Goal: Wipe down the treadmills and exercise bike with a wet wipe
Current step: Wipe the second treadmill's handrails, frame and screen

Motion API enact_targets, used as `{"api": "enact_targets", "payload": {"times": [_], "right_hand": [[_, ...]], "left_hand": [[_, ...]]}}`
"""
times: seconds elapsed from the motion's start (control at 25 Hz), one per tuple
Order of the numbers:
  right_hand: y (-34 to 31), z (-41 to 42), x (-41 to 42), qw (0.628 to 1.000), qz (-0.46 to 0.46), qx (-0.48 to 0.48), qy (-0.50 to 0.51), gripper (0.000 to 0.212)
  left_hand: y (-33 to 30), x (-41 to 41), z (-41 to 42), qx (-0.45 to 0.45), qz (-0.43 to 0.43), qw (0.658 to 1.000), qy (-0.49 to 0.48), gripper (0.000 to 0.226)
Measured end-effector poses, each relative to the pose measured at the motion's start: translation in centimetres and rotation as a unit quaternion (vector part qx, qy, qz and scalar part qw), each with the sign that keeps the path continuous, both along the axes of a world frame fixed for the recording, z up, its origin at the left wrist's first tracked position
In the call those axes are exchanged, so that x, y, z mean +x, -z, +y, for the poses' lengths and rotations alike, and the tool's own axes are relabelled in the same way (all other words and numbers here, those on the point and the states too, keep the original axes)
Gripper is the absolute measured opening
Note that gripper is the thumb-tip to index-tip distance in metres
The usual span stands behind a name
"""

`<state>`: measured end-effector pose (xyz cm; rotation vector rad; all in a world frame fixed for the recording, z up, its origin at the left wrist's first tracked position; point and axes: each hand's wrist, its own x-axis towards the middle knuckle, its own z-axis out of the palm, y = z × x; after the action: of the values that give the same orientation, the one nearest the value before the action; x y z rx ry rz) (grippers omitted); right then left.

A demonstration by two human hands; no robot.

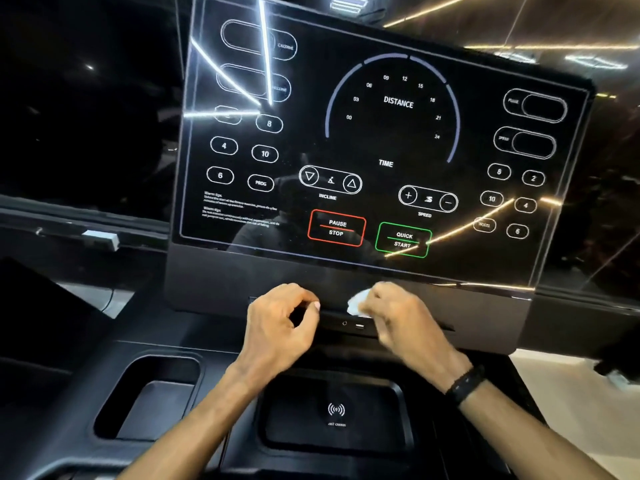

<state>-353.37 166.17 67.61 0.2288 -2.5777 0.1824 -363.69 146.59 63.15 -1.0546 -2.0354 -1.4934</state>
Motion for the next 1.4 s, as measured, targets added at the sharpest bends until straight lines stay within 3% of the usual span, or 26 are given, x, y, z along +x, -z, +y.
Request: {"api": "enact_targets", "payload": {"times": [0.08,0.2,0.32,0.44,0.52,0.64,0.8,0.92,1.04,1.2,1.32,1.4], "right_hand": [[-0.5,0.1,-0.7,1.000,-0.009,-0.008,-0.012,0.023],[-1.6,-0.7,-2.5,0.998,0.049,-0.033,-0.001,0.019],[-0.3,-2.9,-2.5,0.994,-0.035,0.071,-0.081,0.031],[-2.1,-2.8,-4.6,0.998,0.016,-0.001,-0.061,0.026],[-2.0,-3.5,-5.4,0.997,-0.011,0.024,-0.072,0.020],[-1.1,-4.3,-5.1,0.986,-0.075,0.101,-0.110,0.021],[-2.3,-5.6,-7.1,0.995,-0.020,0.026,-0.091,0.020],[-1.4,-7.0,-7.3,0.978,-0.080,0.114,-0.154,0.020],[-2.9,-7.4,-9.0,0.992,-0.026,0.045,-0.113,0.027],[-2.1,-10.1,-9.3,0.970,-0.111,0.142,-0.162,0.031],[-3.5,-10.6,-11.6,0.991,-0.022,0.063,-0.117,0.033],[-2.7,-12.4,-12.0,0.985,-0.055,0.092,-0.132,0.034]], "left_hand": [[0.1,-0.8,-1.2,0.016,0.004,0.999,-0.030,0.014],[0.2,-1.5,-2.8,0.037,-0.001,0.999,-0.040,0.018],[0.1,-1.3,-4.0,0.048,-0.010,0.999,-0.015,0.017],[0.0,-1.5,-4.6,0.062,-0.016,0.998,-0.021,0.016],[0.1,-1.6,-4.9,0.068,-0.009,0.997,-0.031,0.017],[-0.4,-2.6,-6.1,0.070,0.014,0.994,-0.087,0.014],[-0.9,-4.0,-8.2,0.070,0.015,0.985,-0.155,0.010],[-0.6,-4.2,-9.6,0.064,0.017,0.979,-0.192,0.010],[-0.2,-5.2,-10.4,0.080,-0.019,0.972,-0.221,0.013],[-0.4,-6.3,-11.6,0.093,-0.032,0.969,-0.226,0.015],[-0.4,-7.3,-12.2,0.098,-0.054,0.965,-0.238,0.019],[-0.2,-7.9,-12.7,0.099,-0.060,0.968,-0.221,0.024]]}}
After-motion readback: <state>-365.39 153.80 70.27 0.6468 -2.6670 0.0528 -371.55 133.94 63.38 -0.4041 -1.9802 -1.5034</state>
